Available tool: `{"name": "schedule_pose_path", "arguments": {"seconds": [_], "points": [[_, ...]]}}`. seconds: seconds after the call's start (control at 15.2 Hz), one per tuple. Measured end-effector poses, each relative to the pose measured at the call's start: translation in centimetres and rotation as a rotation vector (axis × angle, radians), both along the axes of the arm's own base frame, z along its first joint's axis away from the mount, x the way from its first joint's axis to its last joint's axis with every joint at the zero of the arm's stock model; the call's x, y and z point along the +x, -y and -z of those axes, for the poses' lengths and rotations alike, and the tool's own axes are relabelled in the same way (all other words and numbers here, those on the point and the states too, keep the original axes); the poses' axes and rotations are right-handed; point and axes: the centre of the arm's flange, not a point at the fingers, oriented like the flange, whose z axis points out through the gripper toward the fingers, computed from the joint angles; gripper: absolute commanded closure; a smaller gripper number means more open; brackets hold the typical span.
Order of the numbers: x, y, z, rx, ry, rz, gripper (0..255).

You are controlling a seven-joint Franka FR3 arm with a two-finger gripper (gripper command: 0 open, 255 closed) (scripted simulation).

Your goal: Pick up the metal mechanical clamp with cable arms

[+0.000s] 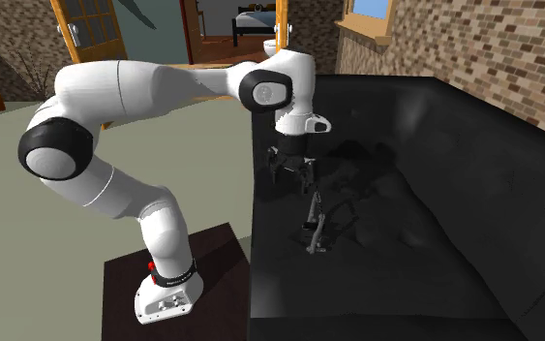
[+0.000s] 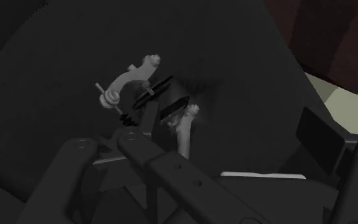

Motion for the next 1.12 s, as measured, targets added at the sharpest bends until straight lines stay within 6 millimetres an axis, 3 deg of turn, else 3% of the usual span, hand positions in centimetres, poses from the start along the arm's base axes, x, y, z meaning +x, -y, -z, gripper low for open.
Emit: {"name": "schedule_pose_path", "arguments": {"seconds": [0.46, 0.99, 1.06, 1.12], "points": [[5.5, 7.0, 2.4, -0.005, -0.076, -0.241, 0], [6.3, 7.8, 6.4, -0.007, -0.087, -0.273, 0], [6.3, 7.9, 6.6, -0.007, -0.087, -0.273, 255], [6.3, 7.9, 6.6, -0.007, -0.086, -0.273, 255]]}}
